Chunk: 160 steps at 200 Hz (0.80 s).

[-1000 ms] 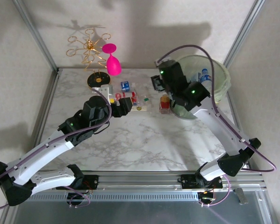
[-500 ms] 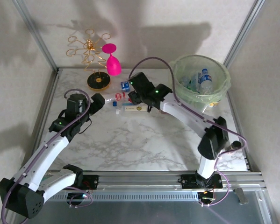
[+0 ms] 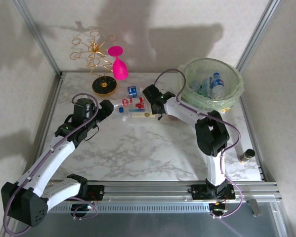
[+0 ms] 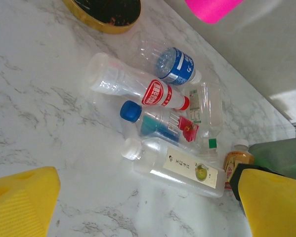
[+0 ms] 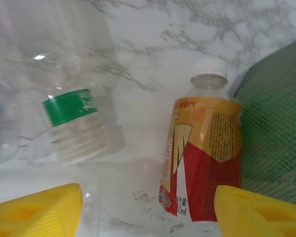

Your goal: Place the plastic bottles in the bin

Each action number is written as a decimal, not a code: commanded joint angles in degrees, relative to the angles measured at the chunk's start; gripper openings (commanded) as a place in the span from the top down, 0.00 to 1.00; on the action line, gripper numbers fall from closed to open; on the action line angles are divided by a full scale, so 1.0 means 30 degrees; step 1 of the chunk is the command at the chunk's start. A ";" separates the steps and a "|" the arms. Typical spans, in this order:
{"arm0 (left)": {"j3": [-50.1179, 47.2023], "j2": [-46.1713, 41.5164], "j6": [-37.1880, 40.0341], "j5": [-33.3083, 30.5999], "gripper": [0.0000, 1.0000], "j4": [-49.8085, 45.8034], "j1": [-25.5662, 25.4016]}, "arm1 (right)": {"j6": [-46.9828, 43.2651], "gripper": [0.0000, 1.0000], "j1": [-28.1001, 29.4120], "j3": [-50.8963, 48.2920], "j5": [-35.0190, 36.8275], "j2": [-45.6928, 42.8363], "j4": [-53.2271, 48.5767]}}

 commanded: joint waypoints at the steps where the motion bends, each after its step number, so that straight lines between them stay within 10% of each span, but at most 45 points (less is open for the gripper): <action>1: -0.0327 0.0050 0.0557 0.0542 0.07 0.0575 0.0145 | 0.1243 0.28 -0.0680 -0.0307 0.0917 0.0704 0.0031; 160: -0.0378 0.0025 0.0887 0.0949 0.08 0.0767 0.0143 | 0.2199 0.21 -0.1719 -0.1393 0.1761 0.2019 0.0118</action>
